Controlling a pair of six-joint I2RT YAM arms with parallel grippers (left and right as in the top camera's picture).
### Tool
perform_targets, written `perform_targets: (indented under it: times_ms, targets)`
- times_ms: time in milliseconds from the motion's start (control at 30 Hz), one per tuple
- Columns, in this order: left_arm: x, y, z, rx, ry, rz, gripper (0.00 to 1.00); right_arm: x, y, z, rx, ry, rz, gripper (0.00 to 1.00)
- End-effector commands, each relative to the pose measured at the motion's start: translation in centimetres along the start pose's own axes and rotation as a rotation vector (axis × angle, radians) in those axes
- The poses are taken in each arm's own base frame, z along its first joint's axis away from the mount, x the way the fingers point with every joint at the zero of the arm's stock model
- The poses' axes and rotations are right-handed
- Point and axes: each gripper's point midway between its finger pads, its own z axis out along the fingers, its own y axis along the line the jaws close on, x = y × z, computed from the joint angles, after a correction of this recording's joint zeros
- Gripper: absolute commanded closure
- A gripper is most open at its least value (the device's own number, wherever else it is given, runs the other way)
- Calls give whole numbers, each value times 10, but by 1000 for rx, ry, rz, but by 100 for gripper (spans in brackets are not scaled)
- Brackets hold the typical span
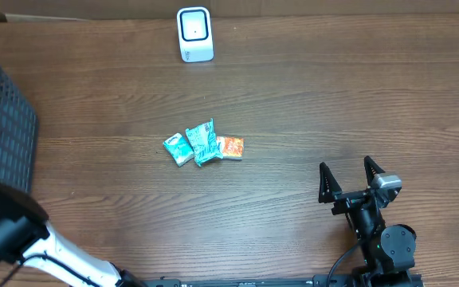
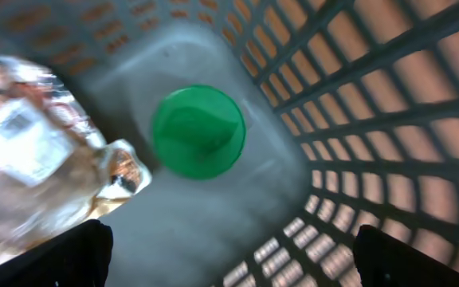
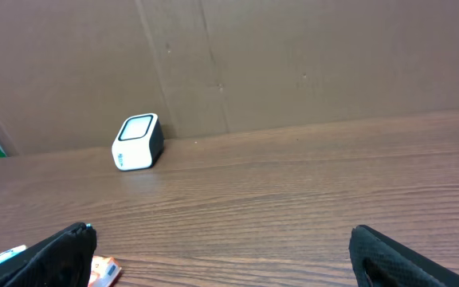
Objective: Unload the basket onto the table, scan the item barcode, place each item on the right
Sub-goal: 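Reach the left gripper into the basket and grasp the green-lidded jar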
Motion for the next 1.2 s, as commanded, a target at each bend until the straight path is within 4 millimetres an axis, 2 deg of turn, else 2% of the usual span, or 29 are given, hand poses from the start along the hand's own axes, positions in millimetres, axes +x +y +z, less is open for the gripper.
perform_targets:
  times_ms: [0,67,133,300,467,567,733,867,1000,1167]
  targets:
    - [7,7,42,-66,38,51,0,3,-2,0,8,0,-4,0]
    - [5,7,59,-69,50,72,0,3,-2,0,8,-1,-4,0]
    - [0,5,62,-69,48,80,0,3,-2,0,7,-1,-4,0]
    - [-20,-1,49,-55,3,81,0,3,-2,0,8,-1,-4,0]
    - [-23,3,51,-80,-10,79,0,3,-2,0,8,-1,-4,0]
    - [-20,4,58,-84,3,78,0,3,-2,0,8,-1,-4,0]
    - [-12,16,80,-145,32,80,0,3,-2,0,8,-1,-4,0]
    - [5,22,113,-163,94,83,0,3,-2,0,8,-1,-4,0]
    - [19,27,136,-176,142,90,0,3,-2,0,7,-1,-4,0]
    - [15,26,139,-170,123,89,0,3,-2,0,8,-1,-4,0]
